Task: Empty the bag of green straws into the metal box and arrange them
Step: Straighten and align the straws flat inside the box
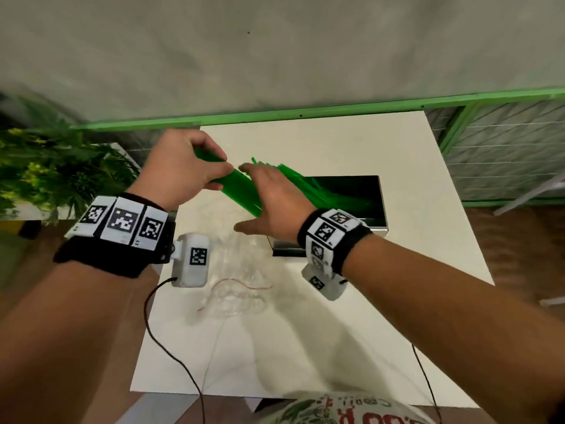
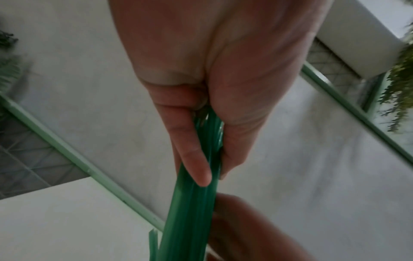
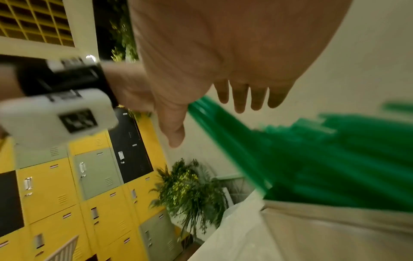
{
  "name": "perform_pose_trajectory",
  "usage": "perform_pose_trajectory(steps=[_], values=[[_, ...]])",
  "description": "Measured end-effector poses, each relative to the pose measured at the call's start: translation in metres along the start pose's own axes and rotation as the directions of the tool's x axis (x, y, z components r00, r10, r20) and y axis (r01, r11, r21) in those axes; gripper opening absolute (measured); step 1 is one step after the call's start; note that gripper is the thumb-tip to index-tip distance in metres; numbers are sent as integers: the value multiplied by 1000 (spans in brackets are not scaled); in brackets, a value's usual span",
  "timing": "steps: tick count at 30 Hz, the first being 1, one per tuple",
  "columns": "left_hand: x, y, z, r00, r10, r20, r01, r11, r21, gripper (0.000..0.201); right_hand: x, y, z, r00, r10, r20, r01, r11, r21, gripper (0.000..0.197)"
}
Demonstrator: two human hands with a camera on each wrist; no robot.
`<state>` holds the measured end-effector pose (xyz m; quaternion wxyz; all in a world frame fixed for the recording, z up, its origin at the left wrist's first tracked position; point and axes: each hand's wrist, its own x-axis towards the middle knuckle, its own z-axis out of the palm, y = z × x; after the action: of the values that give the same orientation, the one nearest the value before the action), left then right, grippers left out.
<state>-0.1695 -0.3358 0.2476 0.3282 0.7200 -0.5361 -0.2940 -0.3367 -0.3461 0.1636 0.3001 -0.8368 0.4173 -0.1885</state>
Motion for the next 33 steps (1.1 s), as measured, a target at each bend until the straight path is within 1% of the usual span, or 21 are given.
perform_pose_trajectory(steps=[1,2,4,5,6,7,9,12,13,14,16,18,20,21,23,25,26,27,30,31,33], values=[[-4,2,-4,1000,23,-17,-22,999,28,16,10,-8,10,1000,15,-10,-15,999,48,93],[-9,4,-8,998,46,-37,-44,997,56,16,18,-15,17,998,45,-45,-39,992,117,79],[-19,7,-18,991,102,-83,-91,989,118,14,31,-25,28,979,144,-141,-99,953,285,41],[-23,8,-23,985,140,-105,-122,979,161,13,37,-31,32,967,185,-177,-116,932,342,28],[-27,8,-28,976,177,-125,-150,968,201,13,41,-35,34,957,201,-207,-112,920,375,21],[-29,8,-32,968,207,-141,-174,961,217,14,44,-40,35,952,203,-228,-102,916,387,20],[-33,10,-40,959,245,-145,-220,961,168,22,47,-48,30,950,188,-248,-81,918,387,21],[-37,14,-47,946,294,-137,-288,956,64,49,49,-53,14,952,158,-261,-46,921,388,13],[-38,15,-48,936,324,-138,-329,944,-10,55,50,-54,7,951,151,-271,-32,917,398,8],[-39,17,-48,922,358,-145,-373,922,-100,58,51,-56,-1,947,152,-282,-24,911,412,10],[-38,18,-50,890,421,-176,-455,848,-271,60,52,-59,-16,935,172,-311,-12,889,457,26],[-33,18,-49,876,442,-192,-481,781,-398,58,53,-60,-33,914,205,-351,20,840,542,32],[-25,15,-42,885,424,-193,-464,760,-455,46,53,-59,-50,882,273,-383,48,759,650,28],[-22,12,-36,901,392,-187,-432,764,-479,38,53,-56,-59,863,312,-397,64,712,699,25],[-17,5,-18,943,300,-144,-329,775,-539,25,52,-48,-77,826,377,-419,108,625,774,21],[-13,-8,3,975,212,-69,-214,808,-548,17,50,-37,-88,797,428,-426,127,571,811,20],[-13,-16,15,984,178,-17,-161,845,-509,19,48,-33,-91,786,446,-429,126,563,817,20],[-12,-25,28,988,150,37,-119,892,-435,29,46,-29,-91,777,459,-431,122,563,818,21],[-18,-41,63,977,125,173,-85,971,-222,61,41,-24,-87,767,475,-432,118,557,822,21],[-19,-41,75,974,113,195,-77,980,-186,63,41,-24,-87,767,473,-434,126,552,824,21],[-19,-38,96,973,72,221,-49,993,-110,52,41,-27,-89,770,456,-447,154,546,824,20]])
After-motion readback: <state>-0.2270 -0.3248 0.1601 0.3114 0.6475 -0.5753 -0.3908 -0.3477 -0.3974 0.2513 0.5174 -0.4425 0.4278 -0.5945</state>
